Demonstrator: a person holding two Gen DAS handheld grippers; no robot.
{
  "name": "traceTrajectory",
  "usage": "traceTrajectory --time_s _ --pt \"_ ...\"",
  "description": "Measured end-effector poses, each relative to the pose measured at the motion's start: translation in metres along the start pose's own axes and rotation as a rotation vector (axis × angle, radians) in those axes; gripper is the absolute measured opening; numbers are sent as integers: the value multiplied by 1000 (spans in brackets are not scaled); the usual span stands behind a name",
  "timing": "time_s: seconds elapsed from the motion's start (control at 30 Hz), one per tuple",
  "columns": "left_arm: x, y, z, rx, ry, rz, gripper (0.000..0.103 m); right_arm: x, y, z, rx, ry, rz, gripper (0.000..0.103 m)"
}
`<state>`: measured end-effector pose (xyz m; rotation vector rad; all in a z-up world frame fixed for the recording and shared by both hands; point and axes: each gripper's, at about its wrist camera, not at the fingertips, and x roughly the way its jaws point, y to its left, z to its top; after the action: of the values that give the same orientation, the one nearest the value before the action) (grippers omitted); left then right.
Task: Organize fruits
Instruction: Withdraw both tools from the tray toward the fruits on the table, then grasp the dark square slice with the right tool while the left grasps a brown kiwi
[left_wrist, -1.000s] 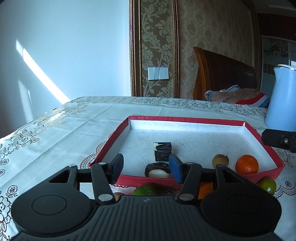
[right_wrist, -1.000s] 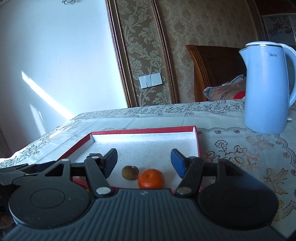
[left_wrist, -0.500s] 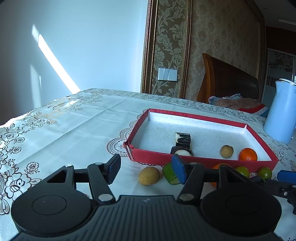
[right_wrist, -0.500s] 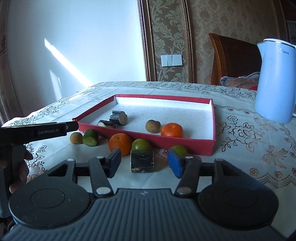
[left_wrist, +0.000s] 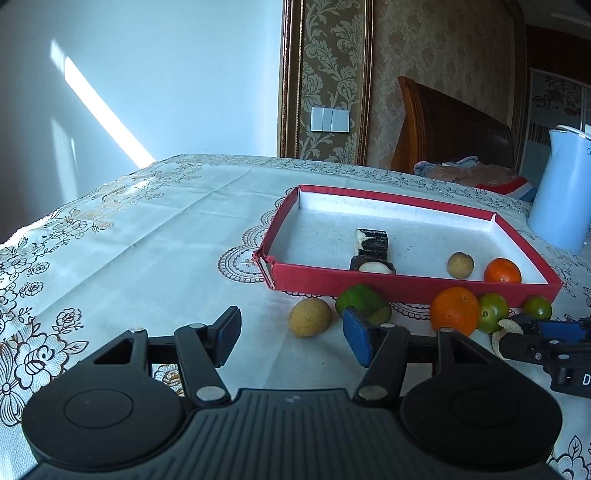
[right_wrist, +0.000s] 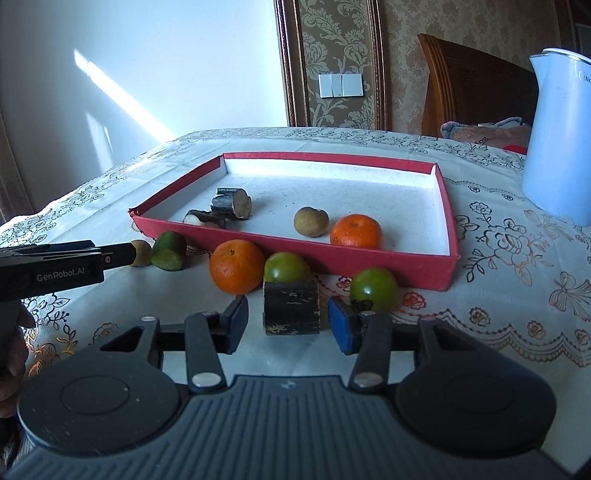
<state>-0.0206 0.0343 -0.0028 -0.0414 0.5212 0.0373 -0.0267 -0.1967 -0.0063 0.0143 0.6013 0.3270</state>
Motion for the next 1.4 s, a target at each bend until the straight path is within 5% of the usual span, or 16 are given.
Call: traceTrajectory --time_s 0.57,0.93,1.4 --pt "20 3 7 121 85 -75 65 -3 -8 -4 45 -15 35 31" --pt "25 12 7 77 96 -117 65 -3 -10 -5 57 -18 44 31" --pt "31 11 8 104 118 -119 42 -3 -10 -5 62 -18 46 31"
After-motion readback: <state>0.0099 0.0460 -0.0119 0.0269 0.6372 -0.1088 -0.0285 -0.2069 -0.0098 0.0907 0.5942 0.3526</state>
